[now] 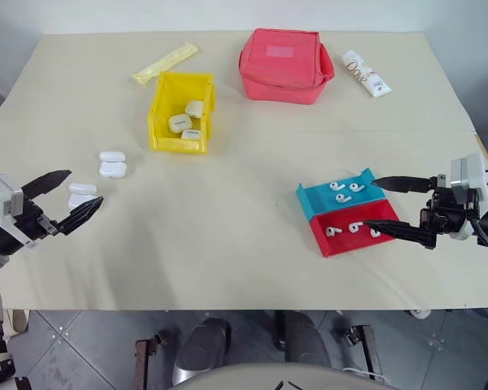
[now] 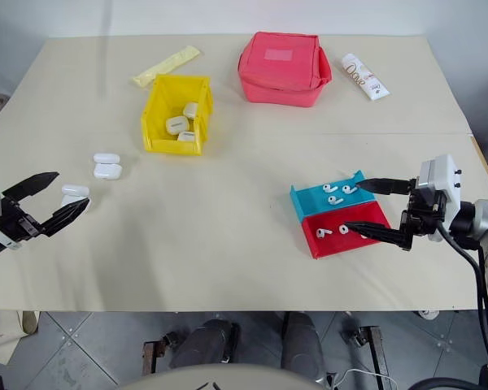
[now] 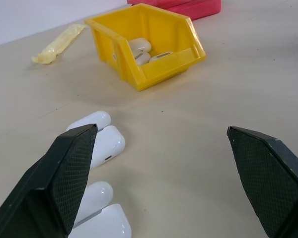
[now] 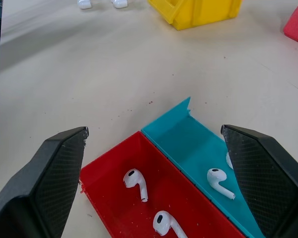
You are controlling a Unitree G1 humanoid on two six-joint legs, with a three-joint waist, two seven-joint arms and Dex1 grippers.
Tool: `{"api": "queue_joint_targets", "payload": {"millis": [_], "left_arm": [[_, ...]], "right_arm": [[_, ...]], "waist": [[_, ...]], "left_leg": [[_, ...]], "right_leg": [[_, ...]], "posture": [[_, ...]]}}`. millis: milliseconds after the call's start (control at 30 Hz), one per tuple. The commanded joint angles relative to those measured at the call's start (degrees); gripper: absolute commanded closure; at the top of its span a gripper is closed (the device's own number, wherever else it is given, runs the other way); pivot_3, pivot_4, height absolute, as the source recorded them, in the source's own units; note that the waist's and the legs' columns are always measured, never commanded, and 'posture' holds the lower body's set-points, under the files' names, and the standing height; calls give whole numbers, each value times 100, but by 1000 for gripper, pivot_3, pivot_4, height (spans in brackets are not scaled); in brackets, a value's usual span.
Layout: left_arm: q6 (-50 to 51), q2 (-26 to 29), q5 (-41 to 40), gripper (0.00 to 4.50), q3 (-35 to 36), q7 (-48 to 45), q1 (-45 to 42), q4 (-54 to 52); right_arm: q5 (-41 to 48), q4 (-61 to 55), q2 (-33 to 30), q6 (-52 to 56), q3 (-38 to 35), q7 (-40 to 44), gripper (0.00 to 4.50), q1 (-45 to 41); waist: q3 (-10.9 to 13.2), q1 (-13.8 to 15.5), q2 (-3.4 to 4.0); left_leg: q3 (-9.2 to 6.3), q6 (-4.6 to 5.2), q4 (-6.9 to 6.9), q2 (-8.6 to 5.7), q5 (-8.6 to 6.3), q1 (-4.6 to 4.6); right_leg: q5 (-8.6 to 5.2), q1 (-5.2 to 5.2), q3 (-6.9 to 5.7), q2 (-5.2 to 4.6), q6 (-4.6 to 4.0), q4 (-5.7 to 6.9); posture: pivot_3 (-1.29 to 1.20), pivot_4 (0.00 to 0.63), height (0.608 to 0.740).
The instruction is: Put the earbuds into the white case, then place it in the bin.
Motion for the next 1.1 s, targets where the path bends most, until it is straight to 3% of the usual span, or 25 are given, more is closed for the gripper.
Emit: {"api": "queue_joint_targets", "payload": {"millis": [33, 167, 400, 633, 833, 1100], "left_arm": [[97, 28, -43, 36, 141, 205, 11, -286], [342, 54, -143, 36, 351, 356, 325, -711], [730, -1, -424, 36, 1259, 189, 1682, -1422], [965, -540, -754, 36, 2213, 36, 3270, -1976], [963, -744, -809, 36, 2450, 100, 3624, -2105], [923, -668, -630, 36, 2289, 544, 3202, -2209]], "right_arm": [[51, -20, 57, -69, -22, 53, 0, -98], [38, 41, 60, -40, 43, 106, 0, -210], [-76, 462, 105, -94, 365, 315, 0, -703], [-323, 1194, 297, -226, 827, 629, 0, -1563], [-472, 1533, 421, -346, 1017, 811, 0, -1931], [-598, 1774, 630, -478, 1153, 971, 0, -2216]], "waist": [[0, 0, 0], [0, -13, 0], [2, -132, 4], [9, -135, 13], [8, -79, 1], [7, -126, 1]], "left_leg": [[0, 0, 0, 0, 0, 0], [5, 0, -1, 2, -1, 0], [27, -2, -5, 37, -20, 0], [41, -12, -4, 60, -34, 6], [34, -26, 4, 55, -45, 0], [36, -22, 3, 62, -43, 4]], "right_leg": [[0, 0, 0, 0, 0, 0], [2, -2, 6, 2, 1, 0], [9, -4, 14, 22, -9, -3], [4, -4, 16, 22, -29, -23], [-7, -2, 4, 27, -49, -21], [-1, -4, 10, 47, -41, -18]], "posture": [[0, 150, 740], [0, 150, 740], [0, 150, 740], [0, 150, 740], [0, 150, 740], [0, 150, 740]]}}
